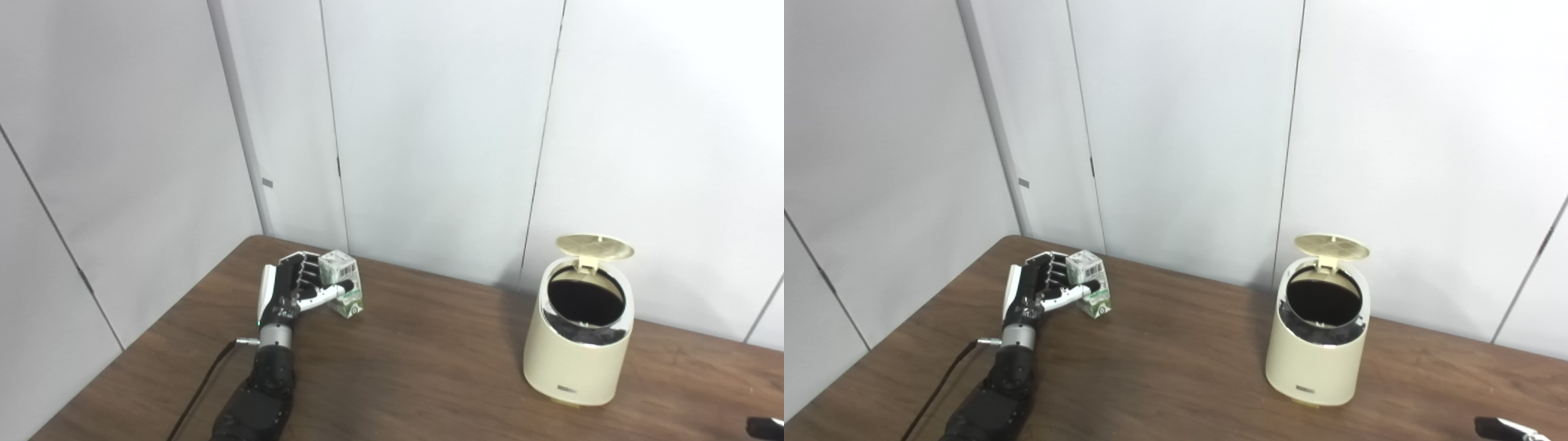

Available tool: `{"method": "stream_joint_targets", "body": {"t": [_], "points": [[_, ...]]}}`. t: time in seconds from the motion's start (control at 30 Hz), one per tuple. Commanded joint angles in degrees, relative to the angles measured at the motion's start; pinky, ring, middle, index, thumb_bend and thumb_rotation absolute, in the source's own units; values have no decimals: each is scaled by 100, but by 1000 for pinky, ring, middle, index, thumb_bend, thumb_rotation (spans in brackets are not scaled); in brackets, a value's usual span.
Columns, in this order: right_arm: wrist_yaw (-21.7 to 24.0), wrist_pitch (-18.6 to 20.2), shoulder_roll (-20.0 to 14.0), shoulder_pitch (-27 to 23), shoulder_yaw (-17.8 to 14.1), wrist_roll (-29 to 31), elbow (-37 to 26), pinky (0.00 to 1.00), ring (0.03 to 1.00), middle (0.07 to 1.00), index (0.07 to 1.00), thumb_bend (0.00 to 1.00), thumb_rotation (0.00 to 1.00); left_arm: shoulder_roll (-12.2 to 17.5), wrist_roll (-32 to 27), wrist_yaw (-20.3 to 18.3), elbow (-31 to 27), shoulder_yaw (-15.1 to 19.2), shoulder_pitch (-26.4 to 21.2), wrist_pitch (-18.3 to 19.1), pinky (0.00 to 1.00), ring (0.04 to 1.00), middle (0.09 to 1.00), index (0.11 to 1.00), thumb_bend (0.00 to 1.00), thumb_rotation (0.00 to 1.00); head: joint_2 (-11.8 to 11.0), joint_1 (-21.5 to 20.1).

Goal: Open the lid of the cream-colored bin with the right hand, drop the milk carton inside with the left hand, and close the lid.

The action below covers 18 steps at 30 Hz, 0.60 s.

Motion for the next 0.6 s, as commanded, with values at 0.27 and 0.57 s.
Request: {"method": "stream_joint_targets", "body": {"t": [0.27,0.57], "points": [[-48,-134,-34,-129,-23,-2,-98,396,651,777,761,996,569,6,-50,35,-482,-133,-119,-183,448,483,481,501,522,0,-12,-192],[-62,106,70,-247,79,-134,-180,459,725,834,815,916,493,-130,-328,-720,-1817,-121,-78,-184,437,443,502,504,502,0,-27,-694]]}}
